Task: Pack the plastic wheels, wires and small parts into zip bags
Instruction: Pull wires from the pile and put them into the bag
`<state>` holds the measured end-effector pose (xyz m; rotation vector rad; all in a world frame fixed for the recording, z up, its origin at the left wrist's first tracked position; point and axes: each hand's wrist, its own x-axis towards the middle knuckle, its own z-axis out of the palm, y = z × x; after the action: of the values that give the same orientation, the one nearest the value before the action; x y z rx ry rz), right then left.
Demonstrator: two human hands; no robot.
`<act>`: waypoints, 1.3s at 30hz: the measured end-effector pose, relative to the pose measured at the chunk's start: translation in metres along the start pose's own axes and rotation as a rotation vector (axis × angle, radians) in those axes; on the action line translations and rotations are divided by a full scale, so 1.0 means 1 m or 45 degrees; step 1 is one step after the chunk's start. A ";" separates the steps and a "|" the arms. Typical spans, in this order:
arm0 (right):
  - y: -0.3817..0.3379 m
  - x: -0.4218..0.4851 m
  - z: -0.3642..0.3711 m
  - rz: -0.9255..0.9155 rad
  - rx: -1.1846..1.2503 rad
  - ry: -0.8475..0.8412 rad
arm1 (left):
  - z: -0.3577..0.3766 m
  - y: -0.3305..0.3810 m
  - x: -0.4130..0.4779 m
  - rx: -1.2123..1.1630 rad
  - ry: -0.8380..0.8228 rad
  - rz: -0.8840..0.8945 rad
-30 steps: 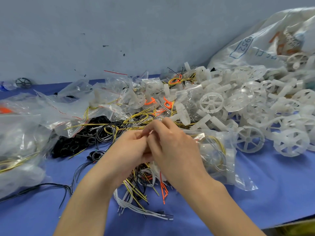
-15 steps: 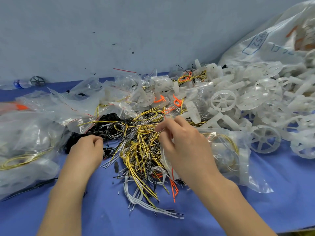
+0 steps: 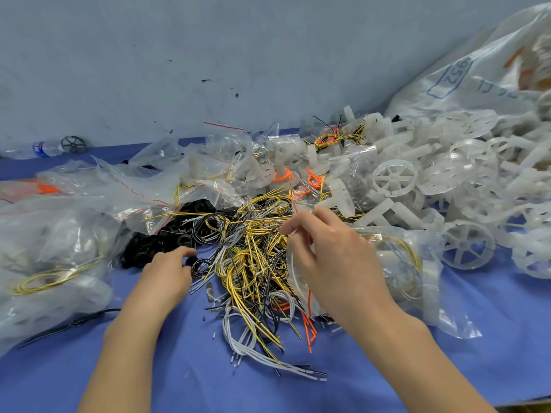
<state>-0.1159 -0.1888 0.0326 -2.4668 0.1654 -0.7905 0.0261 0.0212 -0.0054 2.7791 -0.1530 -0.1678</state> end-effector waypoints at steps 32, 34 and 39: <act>0.014 0.010 -0.011 -0.023 0.109 0.092 | 0.004 0.121 -0.085 -0.772 -0.336 0.801; 0.015 0.010 -0.014 -0.023 0.145 0.101 | 0.003 0.122 -0.085 -0.829 -0.387 0.770; 0.020 0.009 -0.020 -0.021 0.231 0.082 | 0.004 0.119 -0.081 -0.730 -0.199 0.779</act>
<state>-0.1188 -0.2174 0.0406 -2.2762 0.0924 -0.8539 -0.0647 -0.0808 0.0409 2.0405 -0.8350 -0.2259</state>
